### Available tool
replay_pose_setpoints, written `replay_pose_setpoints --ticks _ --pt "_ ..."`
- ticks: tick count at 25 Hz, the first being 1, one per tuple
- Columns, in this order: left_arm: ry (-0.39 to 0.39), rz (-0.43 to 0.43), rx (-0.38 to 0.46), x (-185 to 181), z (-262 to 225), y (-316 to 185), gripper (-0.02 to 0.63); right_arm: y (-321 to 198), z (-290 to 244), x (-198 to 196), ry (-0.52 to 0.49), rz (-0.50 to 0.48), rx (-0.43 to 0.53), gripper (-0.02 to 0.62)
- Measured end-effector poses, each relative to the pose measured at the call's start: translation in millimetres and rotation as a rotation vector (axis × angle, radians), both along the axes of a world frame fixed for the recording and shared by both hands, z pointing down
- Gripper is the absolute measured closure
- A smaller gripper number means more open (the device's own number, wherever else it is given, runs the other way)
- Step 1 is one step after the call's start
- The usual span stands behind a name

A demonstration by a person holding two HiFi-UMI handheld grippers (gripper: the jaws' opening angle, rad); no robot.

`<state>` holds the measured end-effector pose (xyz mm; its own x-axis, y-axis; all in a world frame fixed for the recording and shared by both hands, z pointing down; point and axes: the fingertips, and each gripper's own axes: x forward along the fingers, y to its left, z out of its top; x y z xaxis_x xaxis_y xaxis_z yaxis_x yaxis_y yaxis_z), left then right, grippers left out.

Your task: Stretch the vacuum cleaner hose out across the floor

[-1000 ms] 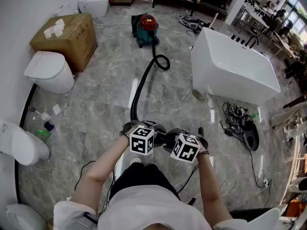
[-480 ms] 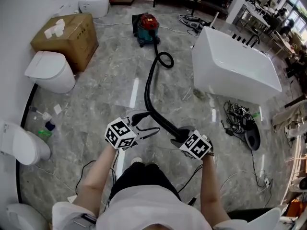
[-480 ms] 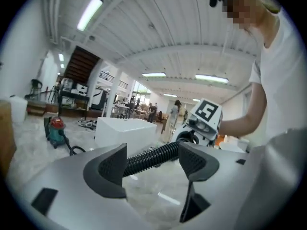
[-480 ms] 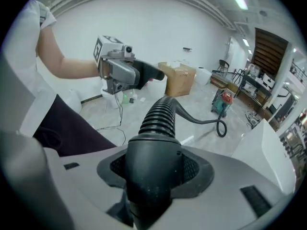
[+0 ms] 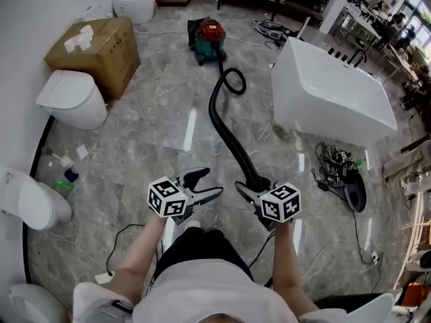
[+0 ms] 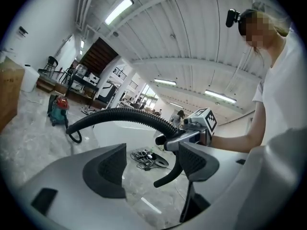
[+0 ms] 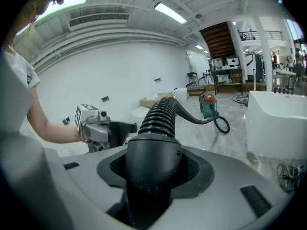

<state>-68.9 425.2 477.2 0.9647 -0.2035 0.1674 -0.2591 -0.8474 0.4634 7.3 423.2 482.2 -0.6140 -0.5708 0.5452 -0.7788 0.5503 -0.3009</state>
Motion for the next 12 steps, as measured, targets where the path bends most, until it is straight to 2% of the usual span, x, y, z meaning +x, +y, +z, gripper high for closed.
replay_pose_setpoints --ticks 5,12 --pt "-0.007 0.025 -0.001 9 2 9 0.268 -9 -9 8 -0.239 0.174 0.005 0.382" --pt "-0.003 0.055 0.009 12 -2 18 0.268 -14 -29 11 -0.504 0.322 0.033 0.382"
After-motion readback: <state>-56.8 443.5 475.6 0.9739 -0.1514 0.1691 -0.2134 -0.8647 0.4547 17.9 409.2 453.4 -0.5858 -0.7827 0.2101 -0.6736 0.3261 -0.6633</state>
